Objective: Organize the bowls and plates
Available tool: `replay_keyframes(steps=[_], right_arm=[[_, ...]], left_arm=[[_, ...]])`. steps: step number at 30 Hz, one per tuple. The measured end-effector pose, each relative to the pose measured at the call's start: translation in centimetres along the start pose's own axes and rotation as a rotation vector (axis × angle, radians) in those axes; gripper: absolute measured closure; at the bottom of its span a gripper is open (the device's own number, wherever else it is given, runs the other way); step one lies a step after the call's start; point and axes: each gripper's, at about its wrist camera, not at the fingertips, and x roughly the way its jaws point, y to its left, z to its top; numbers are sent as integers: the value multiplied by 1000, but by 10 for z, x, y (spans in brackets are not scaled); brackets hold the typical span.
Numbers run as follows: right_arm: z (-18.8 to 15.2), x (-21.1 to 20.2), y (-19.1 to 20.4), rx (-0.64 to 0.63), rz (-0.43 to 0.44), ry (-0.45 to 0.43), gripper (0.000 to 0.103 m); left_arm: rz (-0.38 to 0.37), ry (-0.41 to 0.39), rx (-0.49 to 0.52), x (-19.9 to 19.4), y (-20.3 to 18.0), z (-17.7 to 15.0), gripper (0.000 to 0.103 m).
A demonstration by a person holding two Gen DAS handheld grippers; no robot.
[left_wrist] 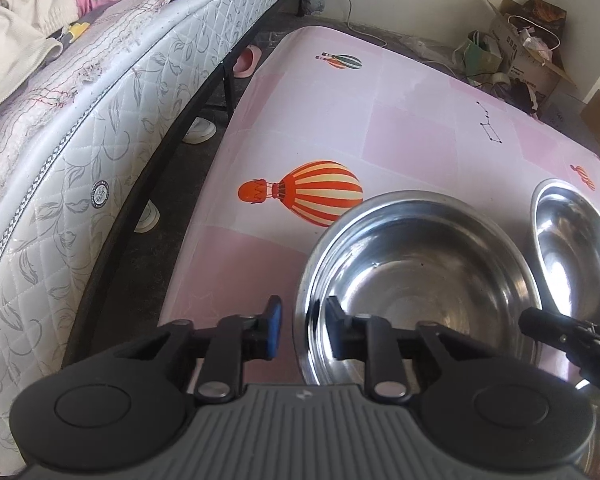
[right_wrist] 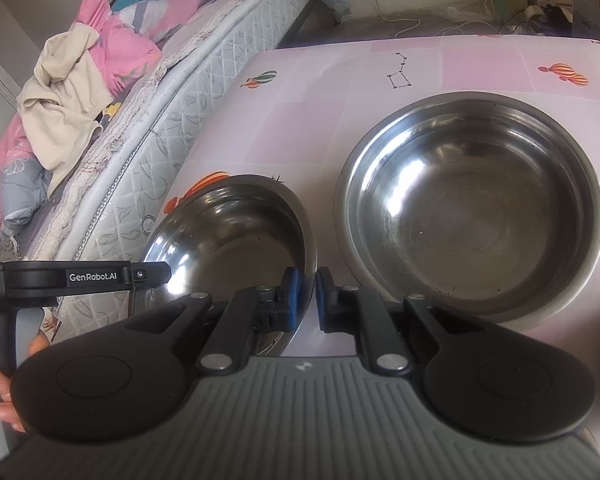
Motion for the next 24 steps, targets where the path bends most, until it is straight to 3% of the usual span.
replay_keyframes(steps=[8,24], right_arm=[[0,-2,5,-41,-34,-11,94],[1,-25,16,-79,-37,-50,93]], left_arm=[[48,-49,55,-11,-12,-7,87],[41,-80,70,-32,-13,-14,86]])
